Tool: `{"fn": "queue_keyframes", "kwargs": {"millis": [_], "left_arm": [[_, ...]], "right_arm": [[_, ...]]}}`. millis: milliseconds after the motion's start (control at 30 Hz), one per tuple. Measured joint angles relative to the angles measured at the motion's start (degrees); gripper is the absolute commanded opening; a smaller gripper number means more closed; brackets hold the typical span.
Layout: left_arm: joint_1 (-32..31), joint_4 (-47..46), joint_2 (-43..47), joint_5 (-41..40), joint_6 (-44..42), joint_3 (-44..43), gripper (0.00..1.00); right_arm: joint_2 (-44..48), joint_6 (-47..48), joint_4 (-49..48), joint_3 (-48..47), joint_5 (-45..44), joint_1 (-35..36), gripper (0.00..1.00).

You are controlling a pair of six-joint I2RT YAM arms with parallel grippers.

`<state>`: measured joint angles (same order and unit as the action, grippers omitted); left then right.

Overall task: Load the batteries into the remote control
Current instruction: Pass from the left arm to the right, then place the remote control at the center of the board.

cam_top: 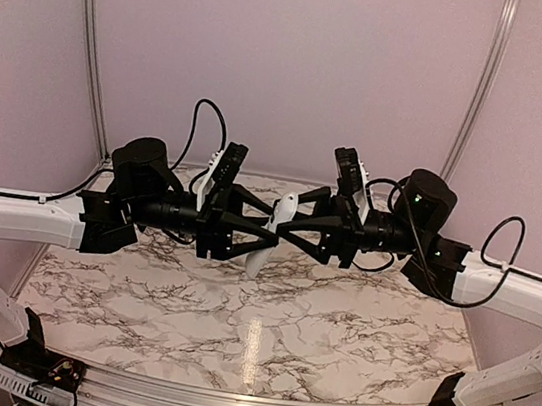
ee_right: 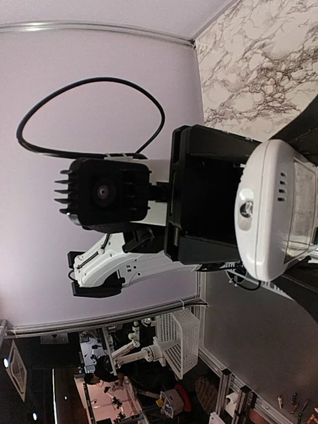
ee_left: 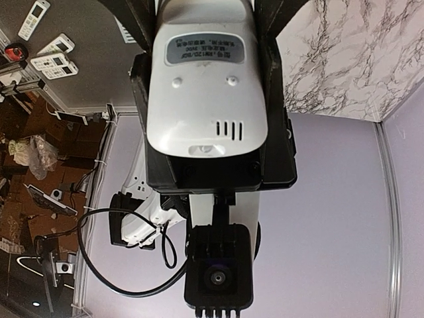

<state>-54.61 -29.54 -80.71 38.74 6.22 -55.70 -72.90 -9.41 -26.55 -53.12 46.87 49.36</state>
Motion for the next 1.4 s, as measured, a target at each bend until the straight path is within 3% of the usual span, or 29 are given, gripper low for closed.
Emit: {"fn": "queue_keyframes", "kwargs": {"millis": [233, 267, 567, 833, 1133, 1400], "left_arm": [[0.24, 2.12, 1.84, -4.59, -0.74, 1.22, 0.96], [0.59, 3.19, 2.51, -5.77, -0.74, 1.68, 0.99], [7.10, 14.05, 11.06, -20.70, 4.52, 5.57, 0.99], [10.05, 22.80, 12.04, -35.56, 10.05, 5.79, 0.99], [11.56, 24.20, 14.58, -41.13, 14.08, 10.19, 0.99], [11.82, 23.41, 17.09, -42.25, 15.56, 14.38, 0.99]], "right_arm": [[0.00, 0.55, 4.70, -2.16, -2.12, -0.11, 0.17], [0.00, 0.68, 5.57, -2.56, -2.62, -0.31, 0.15], [-5.31, 3.34, 24.24, -10.51, -12.24, -4.85, 0.11], [-22.93, 7.78, 46.27, -22.23, -25.70, -5.92, 0.12], [-42.51, 13.84, 63.34, -39.65, -33.11, -6.27, 0.11], [-49.92, 15.82, 71.65, -47.65, -37.33, -6.10, 0.13]]}}
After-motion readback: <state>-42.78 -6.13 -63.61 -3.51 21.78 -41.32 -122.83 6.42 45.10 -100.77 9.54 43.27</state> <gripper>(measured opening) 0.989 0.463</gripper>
